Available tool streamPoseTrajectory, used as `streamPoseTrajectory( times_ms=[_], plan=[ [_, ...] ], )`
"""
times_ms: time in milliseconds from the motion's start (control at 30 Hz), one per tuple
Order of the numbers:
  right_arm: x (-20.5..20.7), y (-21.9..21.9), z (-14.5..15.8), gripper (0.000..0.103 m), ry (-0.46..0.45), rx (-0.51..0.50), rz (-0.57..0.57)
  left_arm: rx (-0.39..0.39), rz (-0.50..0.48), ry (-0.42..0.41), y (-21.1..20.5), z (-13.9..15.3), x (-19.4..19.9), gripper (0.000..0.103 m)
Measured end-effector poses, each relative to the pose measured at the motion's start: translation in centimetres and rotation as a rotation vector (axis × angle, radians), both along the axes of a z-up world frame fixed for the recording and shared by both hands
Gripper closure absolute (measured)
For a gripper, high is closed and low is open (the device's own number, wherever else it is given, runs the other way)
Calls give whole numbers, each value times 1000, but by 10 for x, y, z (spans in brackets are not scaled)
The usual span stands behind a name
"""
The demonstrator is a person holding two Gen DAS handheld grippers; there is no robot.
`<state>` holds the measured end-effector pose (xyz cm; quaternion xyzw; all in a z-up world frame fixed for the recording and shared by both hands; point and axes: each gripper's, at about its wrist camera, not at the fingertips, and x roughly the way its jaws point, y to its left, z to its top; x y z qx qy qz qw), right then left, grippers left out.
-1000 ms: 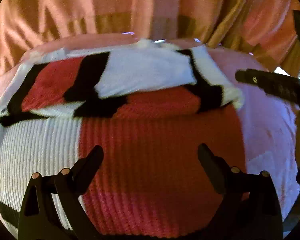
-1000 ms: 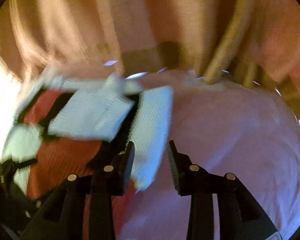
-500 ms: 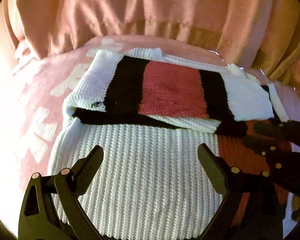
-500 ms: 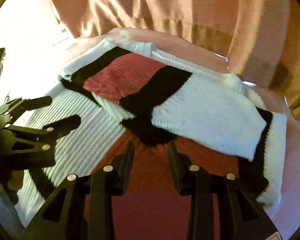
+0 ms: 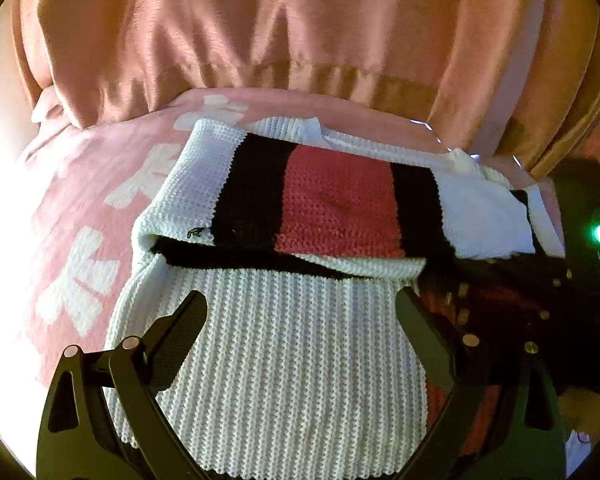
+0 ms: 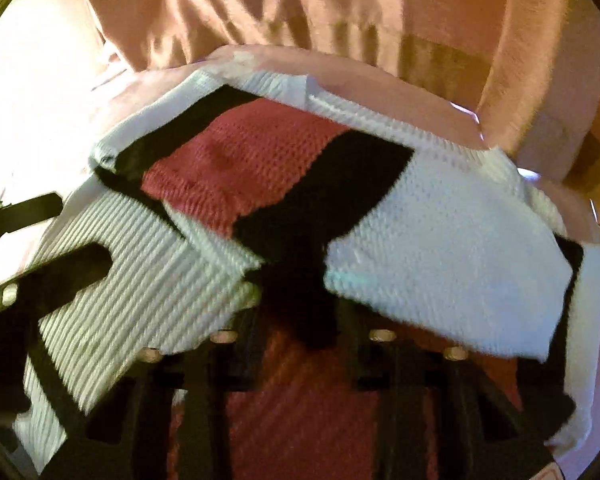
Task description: Fold small clothes
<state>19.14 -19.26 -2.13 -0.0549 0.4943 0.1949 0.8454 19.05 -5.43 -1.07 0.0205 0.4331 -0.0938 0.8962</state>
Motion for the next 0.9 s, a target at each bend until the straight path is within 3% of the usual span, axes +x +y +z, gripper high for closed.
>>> streamPoseTrajectory(
  times_ms=[100, 233, 367, 433, 500, 600, 667, 767, 867, 900],
  plan=[
    [3, 4, 12, 95, -19, 81, 13, -13, 16, -5, 2, 2, -1, 11],
    [7, 15, -7, 93, 31, 77, 46, -28, 42, 24, 10, -1, 5, 10],
    [4, 2, 4, 88, 61, 154, 20, -5, 25, 21, 3, -4, 1, 10],
    [-5, -19, 24, 87, 50, 188, 12, 5, 7, 8, -3, -3, -3, 10],
    [-19, -49, 49, 76, 14, 187, -19, 2, -16, 6, -9, -3, -6, 10],
    [-36, -116, 83, 62, -61, 203, -135, -7, -66, 11, -30, -1, -12, 10],
    [-38, -160, 94, 61, -88, 178, -238, -8, -114, 3, -51, 1, -14, 10],
    [-25, -213, 87, 63, -79, 88, -378, 5, -209, -31, -99, 4, -21, 10],
    [2, -240, 60, 89, -16, 70, -438, 27, -252, -40, -142, -6, -20, 10],
    [8, -241, 53, 89, -2, 66, -446, 24, -253, -26, -152, -13, -17, 10]
  ],
)
